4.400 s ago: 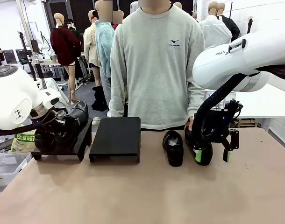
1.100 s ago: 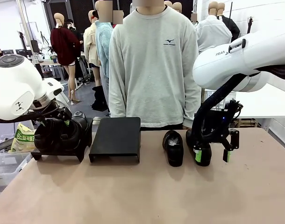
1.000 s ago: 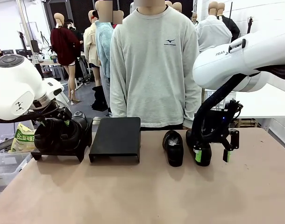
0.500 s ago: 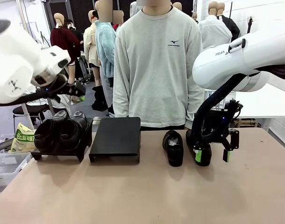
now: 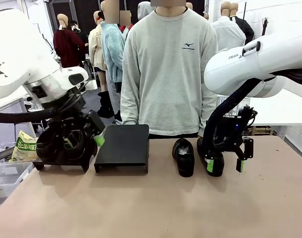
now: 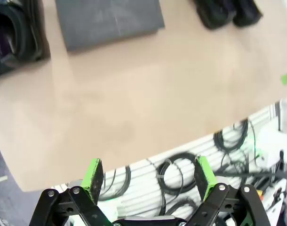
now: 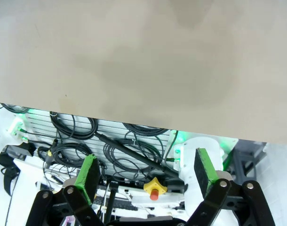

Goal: Organize the shoes by placing them on the stand.
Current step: Pick up one Shoe and place it in the middle of the table.

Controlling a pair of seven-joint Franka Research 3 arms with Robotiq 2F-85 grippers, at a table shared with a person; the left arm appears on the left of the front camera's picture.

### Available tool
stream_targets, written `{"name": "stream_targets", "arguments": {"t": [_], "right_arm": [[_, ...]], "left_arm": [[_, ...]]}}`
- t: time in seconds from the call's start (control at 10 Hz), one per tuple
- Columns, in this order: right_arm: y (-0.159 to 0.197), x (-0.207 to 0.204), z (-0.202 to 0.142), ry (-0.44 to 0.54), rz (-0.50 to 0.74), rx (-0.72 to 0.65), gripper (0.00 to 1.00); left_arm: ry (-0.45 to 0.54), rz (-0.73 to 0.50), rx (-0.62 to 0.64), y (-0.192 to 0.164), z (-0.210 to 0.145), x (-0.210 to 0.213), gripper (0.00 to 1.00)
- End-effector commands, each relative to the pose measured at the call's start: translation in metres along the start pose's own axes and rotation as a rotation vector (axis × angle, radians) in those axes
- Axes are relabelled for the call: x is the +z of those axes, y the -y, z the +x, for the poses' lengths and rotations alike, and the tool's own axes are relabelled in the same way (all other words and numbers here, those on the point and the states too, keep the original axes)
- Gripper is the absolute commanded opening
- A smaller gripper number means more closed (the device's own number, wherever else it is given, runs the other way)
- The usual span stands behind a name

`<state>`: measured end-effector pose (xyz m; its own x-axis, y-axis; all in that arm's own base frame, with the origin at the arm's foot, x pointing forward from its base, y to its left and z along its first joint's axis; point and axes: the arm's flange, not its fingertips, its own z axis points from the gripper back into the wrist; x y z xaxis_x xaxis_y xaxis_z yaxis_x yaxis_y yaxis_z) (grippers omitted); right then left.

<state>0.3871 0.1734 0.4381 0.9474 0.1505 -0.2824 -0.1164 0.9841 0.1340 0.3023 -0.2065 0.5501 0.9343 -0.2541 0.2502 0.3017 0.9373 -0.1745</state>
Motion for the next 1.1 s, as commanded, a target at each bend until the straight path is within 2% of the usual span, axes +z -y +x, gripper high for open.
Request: {"name": "stream_targets", "arguments": {"t": [0.0, 0.2, 0.4, 0.5, 0.6, 0.7, 0.8, 1.0], "right_arm": [[-0.003, 0.001, 0.0, -0.001, 0.003, -0.016, 1.0], [-0.003, 0.001, 0.0, -0.001, 0.003, -0.016, 1.0], [-0.003, 0.001, 0.0, -0.001, 0.003, -0.016, 1.0], [-0.003, 0.001, 0.0, -0.001, 0.003, -0.016, 1.0], [-0.003, 0.001, 0.0, -0.001, 0.003, -0.016, 1.0], [0.0, 0.0, 0.0, 0.0, 0.0, 0.0, 1.0], [-0.045, 0.016, -0.017, 0.089, -0.163, -0.096, 1.0], [-0.092, 0.039, 0.008, 0.132, -0.221, -0.078, 1.0]], "left_arm": [[-0.015, 0.036, 0.009, -0.029, -0.013, 0.015, 1.0], [-0.008, 0.114, 0.047, -0.046, -0.025, 0.02, 1.0], [0.017, 0.102, 0.094, -0.061, -0.034, 0.024, 1.0], [0.016, 0.136, 0.093, -0.073, -0.034, 0.029, 1.0], [0.002, 0.097, 0.084, -0.055, -0.026, 0.027, 1.0], [0.002, 0.097, 0.084, -0.055, -0.026, 0.027, 1.0], [0.002, 0.097, 0.084, -0.055, -0.026, 0.027, 1.0], [0.002, 0.097, 0.084, -0.055, -0.026, 0.027, 1.0]]}}
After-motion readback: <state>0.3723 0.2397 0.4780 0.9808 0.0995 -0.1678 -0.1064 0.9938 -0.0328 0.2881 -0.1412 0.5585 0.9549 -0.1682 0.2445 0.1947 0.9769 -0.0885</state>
